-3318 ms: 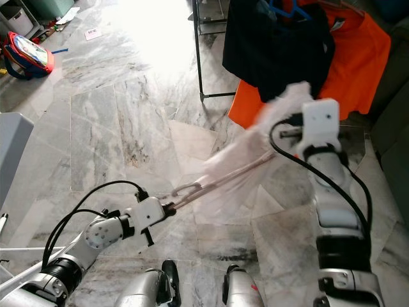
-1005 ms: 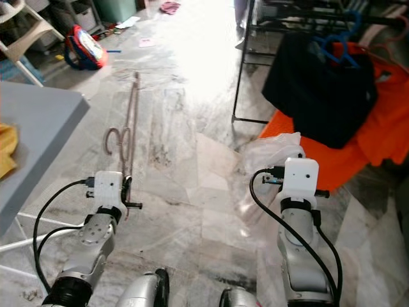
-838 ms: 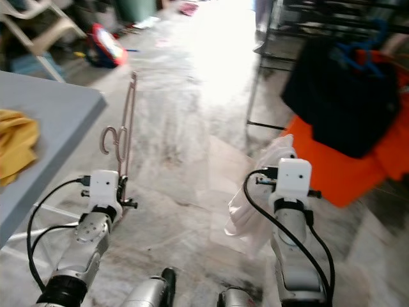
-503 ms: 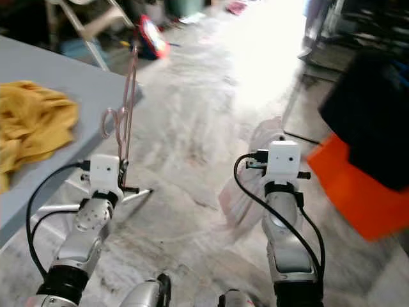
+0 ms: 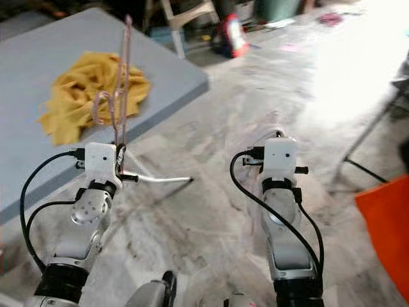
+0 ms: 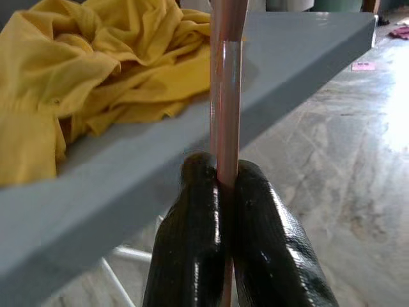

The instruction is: Hang hanger

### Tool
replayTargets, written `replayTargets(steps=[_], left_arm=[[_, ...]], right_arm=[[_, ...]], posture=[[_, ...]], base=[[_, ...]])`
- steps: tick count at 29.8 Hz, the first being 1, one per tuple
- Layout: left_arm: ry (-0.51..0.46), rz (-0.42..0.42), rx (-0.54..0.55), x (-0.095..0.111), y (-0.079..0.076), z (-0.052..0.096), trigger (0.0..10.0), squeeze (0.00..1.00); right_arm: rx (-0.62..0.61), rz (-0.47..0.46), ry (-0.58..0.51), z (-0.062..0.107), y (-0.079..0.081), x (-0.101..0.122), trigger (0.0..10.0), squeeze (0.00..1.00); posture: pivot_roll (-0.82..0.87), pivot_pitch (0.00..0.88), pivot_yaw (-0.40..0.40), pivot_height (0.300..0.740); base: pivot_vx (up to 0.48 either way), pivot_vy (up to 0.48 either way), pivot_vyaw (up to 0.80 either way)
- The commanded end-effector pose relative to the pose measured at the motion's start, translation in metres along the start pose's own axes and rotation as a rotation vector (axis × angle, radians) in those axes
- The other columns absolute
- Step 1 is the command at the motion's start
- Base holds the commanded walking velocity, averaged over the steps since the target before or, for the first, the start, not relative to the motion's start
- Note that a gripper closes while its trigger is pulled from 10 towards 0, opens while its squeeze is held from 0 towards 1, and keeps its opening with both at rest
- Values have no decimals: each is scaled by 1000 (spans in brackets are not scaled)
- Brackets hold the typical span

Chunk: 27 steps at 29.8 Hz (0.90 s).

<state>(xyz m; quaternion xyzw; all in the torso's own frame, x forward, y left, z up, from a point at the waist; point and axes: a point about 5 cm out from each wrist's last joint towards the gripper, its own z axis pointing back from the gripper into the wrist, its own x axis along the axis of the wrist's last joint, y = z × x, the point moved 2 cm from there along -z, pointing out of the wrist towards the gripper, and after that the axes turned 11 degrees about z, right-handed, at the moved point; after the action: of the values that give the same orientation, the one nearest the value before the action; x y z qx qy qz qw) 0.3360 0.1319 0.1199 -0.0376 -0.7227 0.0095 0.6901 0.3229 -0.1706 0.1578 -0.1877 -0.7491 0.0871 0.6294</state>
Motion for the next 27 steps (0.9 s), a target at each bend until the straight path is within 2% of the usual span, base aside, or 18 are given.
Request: replayTargets(steps=[1, 5, 9, 21, 27], left_arm=[[-10, -16, 36, 3, 13, 2, 10000, 0], [0, 18, 57, 0, 16, 3, 10000, 0], [-45, -27, 43, 5, 15, 3, 10000, 0], [-30, -8, 61, 0, 18, 8, 10000, 0], [-120, -39, 84, 18, 19, 6, 10000, 0]], right_arm=[[6, -4, -52, -1, 2, 12, 10000, 0], [26, -6, -59, -1, 5, 13, 10000, 0], [42, -4, -69, -2, 8, 16, 10000, 0], [80, -10, -85, -2, 15, 19, 10000, 0], [87, -9, -105, -3, 15, 22, 10000, 0]], posture=[[-74, 175, 14, 740], [-74, 175, 14, 740], [-74, 175, 14, 740], [-57, 178, -4, 740], [-52, 177, -4, 740]], base=[[0, 0, 800], [0, 0, 800], [0, 0, 800], [0, 0, 800], [0, 0, 800]])
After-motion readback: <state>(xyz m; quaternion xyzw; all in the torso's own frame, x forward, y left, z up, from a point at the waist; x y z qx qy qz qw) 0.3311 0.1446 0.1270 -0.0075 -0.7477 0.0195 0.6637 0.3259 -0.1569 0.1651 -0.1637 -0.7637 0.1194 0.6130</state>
